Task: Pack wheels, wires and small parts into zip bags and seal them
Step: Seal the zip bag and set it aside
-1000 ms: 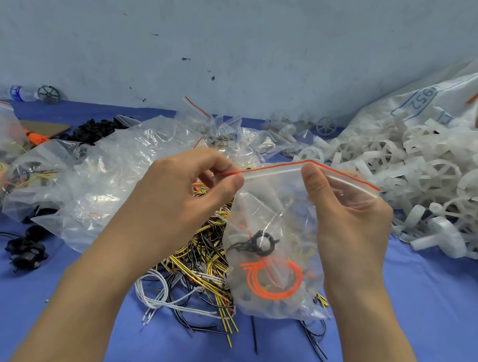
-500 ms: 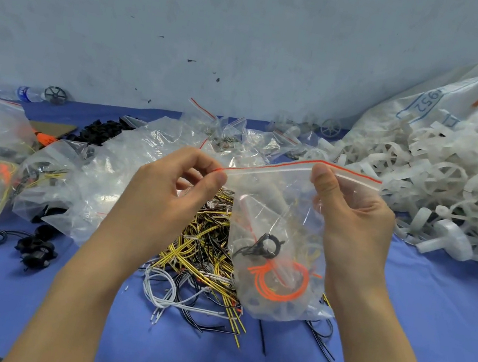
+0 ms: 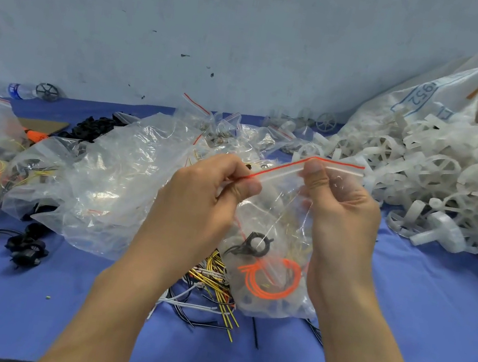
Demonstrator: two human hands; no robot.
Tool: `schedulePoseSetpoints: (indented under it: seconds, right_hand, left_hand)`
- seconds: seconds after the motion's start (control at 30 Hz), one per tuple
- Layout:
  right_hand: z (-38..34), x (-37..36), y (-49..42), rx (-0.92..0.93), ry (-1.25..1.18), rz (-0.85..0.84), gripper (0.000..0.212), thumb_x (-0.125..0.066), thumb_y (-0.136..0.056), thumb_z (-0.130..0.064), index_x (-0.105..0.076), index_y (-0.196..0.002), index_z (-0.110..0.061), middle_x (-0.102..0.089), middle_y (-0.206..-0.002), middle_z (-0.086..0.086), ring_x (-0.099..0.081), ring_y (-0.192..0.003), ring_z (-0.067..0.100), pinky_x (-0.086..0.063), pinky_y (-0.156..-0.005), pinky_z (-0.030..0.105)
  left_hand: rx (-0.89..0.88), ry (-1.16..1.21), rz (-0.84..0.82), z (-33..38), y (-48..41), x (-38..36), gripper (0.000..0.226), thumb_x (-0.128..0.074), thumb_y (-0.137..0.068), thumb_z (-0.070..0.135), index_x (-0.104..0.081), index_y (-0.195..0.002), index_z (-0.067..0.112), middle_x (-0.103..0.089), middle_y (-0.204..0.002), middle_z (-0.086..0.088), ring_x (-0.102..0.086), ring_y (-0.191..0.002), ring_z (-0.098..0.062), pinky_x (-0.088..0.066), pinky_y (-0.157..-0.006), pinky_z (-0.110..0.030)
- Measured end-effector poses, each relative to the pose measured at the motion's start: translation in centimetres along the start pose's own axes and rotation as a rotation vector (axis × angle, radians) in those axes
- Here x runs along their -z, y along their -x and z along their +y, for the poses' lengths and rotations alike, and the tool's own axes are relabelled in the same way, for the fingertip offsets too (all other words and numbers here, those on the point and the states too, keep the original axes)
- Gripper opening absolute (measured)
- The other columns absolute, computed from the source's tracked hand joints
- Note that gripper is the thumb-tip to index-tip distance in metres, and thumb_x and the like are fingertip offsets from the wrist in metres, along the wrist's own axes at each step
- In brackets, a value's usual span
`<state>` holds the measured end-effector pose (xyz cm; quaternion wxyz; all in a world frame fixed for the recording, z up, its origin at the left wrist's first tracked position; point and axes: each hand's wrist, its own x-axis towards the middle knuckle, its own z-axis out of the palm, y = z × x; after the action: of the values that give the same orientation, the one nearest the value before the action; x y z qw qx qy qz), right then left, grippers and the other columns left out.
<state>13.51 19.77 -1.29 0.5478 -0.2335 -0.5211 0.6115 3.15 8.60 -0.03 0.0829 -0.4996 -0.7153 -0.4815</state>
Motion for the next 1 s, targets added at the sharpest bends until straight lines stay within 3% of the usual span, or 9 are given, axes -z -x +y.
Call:
schedulePoseSetpoints:
  seconds: [0.17, 0.3, 0.73, 1.0]
  right_hand:
    - [-0.3, 0.1, -0.1, -0.038, -0.057, 0.098, 0.026, -0.078, -0.084, -0.029, -0.069, -0.06, -0.026, -0.057, -0.06, -0.01, -0.049, -0.061, 0.008, -0.043, -0.058, 0.02]
    - [-0.4, 0.5, -0.3, -0.047, -0.116, 0.139, 0.027, -0.079, -0.083, -0.027, -0.06, -0.065, -0.022, -0.049, -0.063, -0.007, -0.042, -0.062, 0.01, -0.04, -0.059, 0.021]
    - [-0.7, 0.7, -0.3, -0.118, -0.248, 0.153, 0.017, -0.078, -0.084, -0.031, -0.068, -0.071, -0.025, -0.062, -0.073, -0.01, -0.052, -0.059, 0.006, -0.048, -0.063, 0.017]
    - [-1.2, 0.6, -0.3, -0.14, -0.315, 0.174, 0.036, -0.073, -0.089, -0.024, -0.066, -0.055, -0.033, -0.063, -0.072, -0.014, -0.053, -0.057, 0.006, -0.046, -0.064, 0.021]
  left_hand:
    - [-0.012, -0.037, -0.011, 0.0, 0.0, 0.1, 0.011, -0.066, -0.091, 0.029, -0.061, -0.083, 0.025, -0.063, -0.077, 0.014, -0.056, -0.074, -0.006, -0.045, -0.069, -0.034]
    - [-0.018, -0.054, -0.013, -0.2, -0.2, 0.2, 0.01, -0.064, -0.09, 0.032, -0.061, -0.083, 0.027, -0.062, -0.078, 0.017, -0.056, -0.075, -0.003, -0.042, -0.067, -0.027]
    - [0.008, -0.049, -0.012, -0.3, 0.1, 0.9, 0.01, -0.064, -0.091, 0.034, -0.06, -0.085, 0.028, -0.064, -0.082, 0.022, -0.057, -0.078, -0.005, -0.043, -0.066, -0.027]
    - [0.021, -0.048, -0.003, 0.1, 0.0, 0.9, 0.012, -0.058, -0.087, 0.043, -0.06, -0.087, 0.031, -0.065, -0.083, 0.022, -0.058, -0.08, -0.003, -0.045, -0.069, -0.03]
